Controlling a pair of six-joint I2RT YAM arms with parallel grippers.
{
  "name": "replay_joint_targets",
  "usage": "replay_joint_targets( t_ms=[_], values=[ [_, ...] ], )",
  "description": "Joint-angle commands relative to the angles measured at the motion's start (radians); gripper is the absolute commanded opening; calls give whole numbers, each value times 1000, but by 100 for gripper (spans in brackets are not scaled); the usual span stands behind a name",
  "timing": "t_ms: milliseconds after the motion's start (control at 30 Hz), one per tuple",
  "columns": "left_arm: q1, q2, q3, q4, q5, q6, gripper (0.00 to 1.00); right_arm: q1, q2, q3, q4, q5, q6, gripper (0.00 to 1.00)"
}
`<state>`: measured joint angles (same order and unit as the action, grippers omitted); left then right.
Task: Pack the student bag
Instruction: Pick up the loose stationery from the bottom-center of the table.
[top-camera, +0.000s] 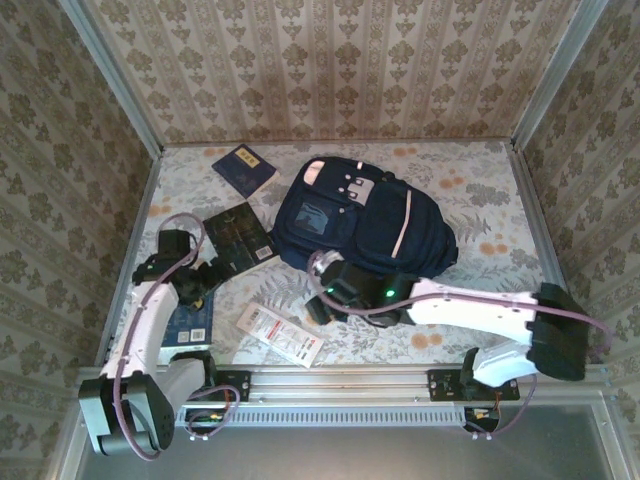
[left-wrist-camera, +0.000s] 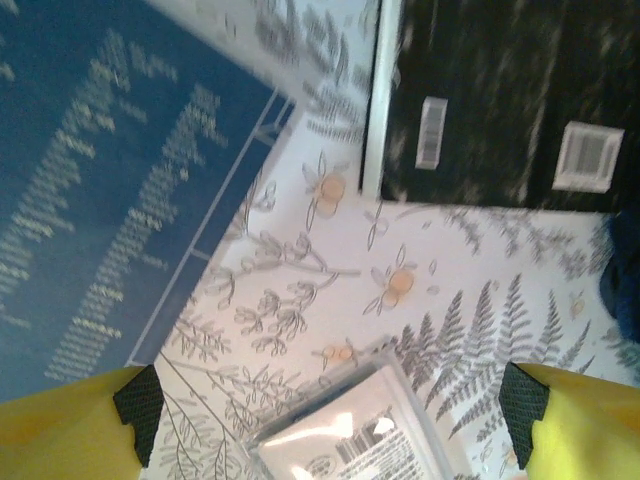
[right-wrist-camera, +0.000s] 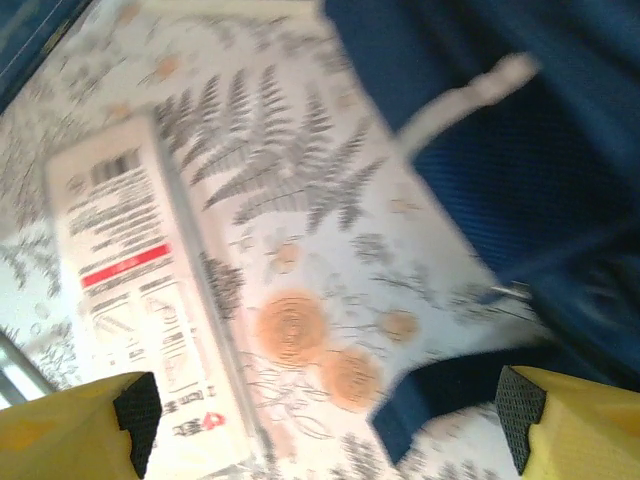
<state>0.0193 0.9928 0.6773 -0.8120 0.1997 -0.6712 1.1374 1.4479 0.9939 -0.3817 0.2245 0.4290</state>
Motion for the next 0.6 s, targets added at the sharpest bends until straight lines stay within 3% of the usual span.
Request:
replay_joint_targets(
  t_ms=[0,67,267,567],
  values=[
    [-4,-44,-17,-9,53,-40,90,72,133,111,-86,37,-84,95],
    [-6,-71,-10,-41,36,-43,90,111,207,176,-118,73,-103,99],
    [-10,-144,67,-154,-36,-9,92,154,372,332,-183,-24,-136,100],
    [-55,-158,214,-180,-63,72,92,160,534,442,-211,-50,-97,100]
  ],
)
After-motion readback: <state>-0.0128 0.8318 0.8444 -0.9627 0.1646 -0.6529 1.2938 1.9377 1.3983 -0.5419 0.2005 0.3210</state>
